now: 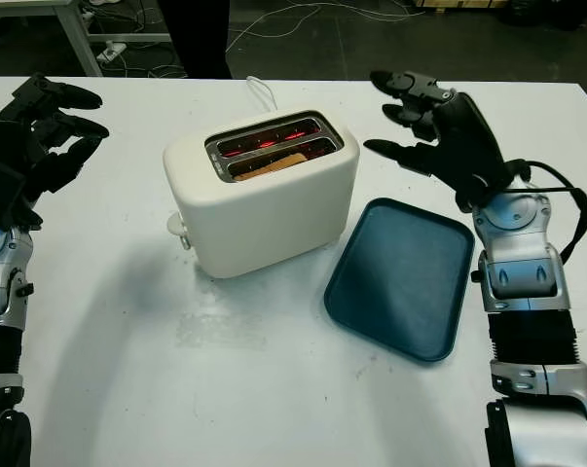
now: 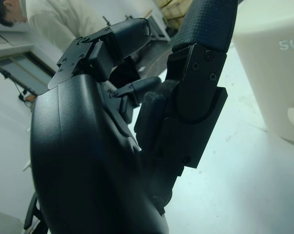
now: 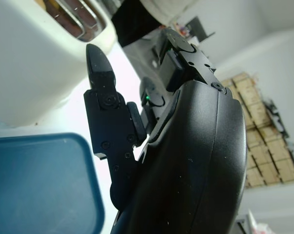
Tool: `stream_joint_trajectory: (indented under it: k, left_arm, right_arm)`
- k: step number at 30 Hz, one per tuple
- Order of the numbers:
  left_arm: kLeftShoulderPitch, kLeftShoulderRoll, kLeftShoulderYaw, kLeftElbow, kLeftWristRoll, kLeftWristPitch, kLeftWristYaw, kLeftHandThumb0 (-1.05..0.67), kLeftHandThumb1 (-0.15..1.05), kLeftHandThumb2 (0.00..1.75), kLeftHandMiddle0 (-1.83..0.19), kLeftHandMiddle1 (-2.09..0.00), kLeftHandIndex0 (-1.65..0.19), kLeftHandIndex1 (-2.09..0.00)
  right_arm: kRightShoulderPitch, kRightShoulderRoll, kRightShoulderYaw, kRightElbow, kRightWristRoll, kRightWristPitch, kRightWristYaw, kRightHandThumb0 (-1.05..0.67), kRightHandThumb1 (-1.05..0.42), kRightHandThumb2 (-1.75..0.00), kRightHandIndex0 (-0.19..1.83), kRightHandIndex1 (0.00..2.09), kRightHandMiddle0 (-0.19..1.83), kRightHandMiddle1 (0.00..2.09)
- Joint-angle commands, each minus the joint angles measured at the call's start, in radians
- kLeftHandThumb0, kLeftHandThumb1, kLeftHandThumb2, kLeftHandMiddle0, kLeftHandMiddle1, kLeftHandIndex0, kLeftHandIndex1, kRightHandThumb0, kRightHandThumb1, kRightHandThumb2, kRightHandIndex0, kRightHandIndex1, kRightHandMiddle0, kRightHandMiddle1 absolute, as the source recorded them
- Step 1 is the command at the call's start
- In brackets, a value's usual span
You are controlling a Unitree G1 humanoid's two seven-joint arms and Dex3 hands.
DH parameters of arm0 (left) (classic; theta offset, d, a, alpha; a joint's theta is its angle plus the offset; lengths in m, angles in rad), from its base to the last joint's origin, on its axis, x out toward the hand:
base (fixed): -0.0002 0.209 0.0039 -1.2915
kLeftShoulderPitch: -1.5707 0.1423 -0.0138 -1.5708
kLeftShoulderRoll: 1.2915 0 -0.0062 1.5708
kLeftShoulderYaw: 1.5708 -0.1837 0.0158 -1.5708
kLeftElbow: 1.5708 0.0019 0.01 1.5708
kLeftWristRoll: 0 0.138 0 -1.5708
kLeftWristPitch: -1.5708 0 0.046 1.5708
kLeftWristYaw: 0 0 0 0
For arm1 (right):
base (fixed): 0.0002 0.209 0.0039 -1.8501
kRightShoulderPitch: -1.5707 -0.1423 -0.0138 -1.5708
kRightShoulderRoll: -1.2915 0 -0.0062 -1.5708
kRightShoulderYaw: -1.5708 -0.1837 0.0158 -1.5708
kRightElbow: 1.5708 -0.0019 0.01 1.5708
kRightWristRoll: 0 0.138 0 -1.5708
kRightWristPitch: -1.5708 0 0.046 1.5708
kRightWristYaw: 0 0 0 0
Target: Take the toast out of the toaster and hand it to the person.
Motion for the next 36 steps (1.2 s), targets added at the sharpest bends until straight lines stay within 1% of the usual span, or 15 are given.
stream_joint_trajectory:
  k: [1, 4, 9, 12, 15, 20, 24, 28, 31, 36]
  left_arm:
    - [0.017, 0.001, -0.006, -0.028, 0.008, 0.022, 0.007, -1.05, 0.92, 0.16, -0.34, -1.32, -0.35, -1.21]
    - [0.025, -0.001, -0.018, -0.053, 0.030, 0.043, 0.022, -1.05, 0.92, 0.18, -0.35, -1.33, -0.35, -1.22]
    - [0.031, -0.010, -0.040, -0.093, 0.054, 0.097, 0.045, -1.05, 0.92, 0.19, -0.31, -1.41, -0.28, -1.33]
    - [0.037, -0.013, -0.044, -0.110, 0.055, 0.115, 0.045, -1.05, 0.92, 0.19, -0.29, -1.44, -0.25, -1.36]
    - [0.041, -0.018, -0.039, -0.112, 0.039, 0.110, 0.033, -1.05, 0.92, 0.18, -0.28, -1.44, -0.25, -1.36]
    - [0.047, -0.021, -0.041, -0.128, 0.042, 0.130, 0.034, -1.05, 0.92, 0.16, -0.29, -1.43, -0.27, -1.35]
    - [0.047, -0.014, -0.040, -0.130, 0.048, 0.142, 0.032, -1.05, 0.92, 0.17, -0.28, -1.44, -0.26, -1.37]
    - [0.052, -0.010, -0.034, -0.134, 0.040, 0.146, 0.024, -1.05, 0.92, 0.17, -0.27, -1.46, -0.25, -1.38]
    - [0.062, -0.011, -0.030, -0.142, 0.037, 0.135, 0.018, -1.05, 0.92, 0.16, -0.26, -1.46, -0.25, -1.38]
    - [0.079, -0.007, -0.024, -0.158, 0.034, 0.112, 0.004, -1.05, 0.92, 0.18, -0.25, -1.45, -0.24, -1.36]
  right_arm:
    - [-0.004, 0.006, 0.008, -0.006, -0.009, 0.005, -0.001, -0.54, -0.92, -0.02, 0.56, 0.04, 0.51, 0.03]
    - [0.009, 0.003, 0.014, -0.026, -0.022, 0.009, -0.008, -0.55, -0.92, -0.02, 0.56, 0.05, 0.51, 0.03]
    - [0.031, 0.012, 0.002, -0.055, 0.001, 0.045, 0.005, -0.48, -0.92, -0.01, 0.55, 0.04, 0.50, 0.02]
    - [0.039, 0.011, 0.000, -0.071, 0.001, 0.054, 0.006, -0.51, -0.92, -0.01, 0.55, 0.04, 0.51, 0.02]
    - [0.051, 0.007, -0.006, -0.102, 0.004, 0.067, 0.011, -0.51, -0.92, -0.01, 0.54, 0.04, 0.50, 0.01]
    - [0.066, -0.002, -0.017, -0.120, 0.009, 0.067, 0.016, -0.53, -0.92, -0.03, 0.54, 0.04, 0.50, 0.01]
    - [0.082, 0.000, -0.039, -0.131, 0.030, 0.084, 0.023, -0.46, -0.92, -0.03, 0.51, 0.02, 0.48, 0.00]
    - [0.105, 0.003, -0.058, -0.161, 0.042, 0.107, 0.024, -0.43, -0.92, -0.03, 0.50, 0.01, 0.45, 0.00]
    - [0.127, 0.006, -0.071, -0.187, 0.065, 0.120, 0.029, -0.36, -0.92, -0.03, 0.47, 0.00, 0.43, 0.00]
    - [0.151, 0.002, -0.078, -0.214, 0.074, 0.119, 0.033, -0.34, -0.92, -0.02, 0.46, 0.00, 0.41, 0.00]
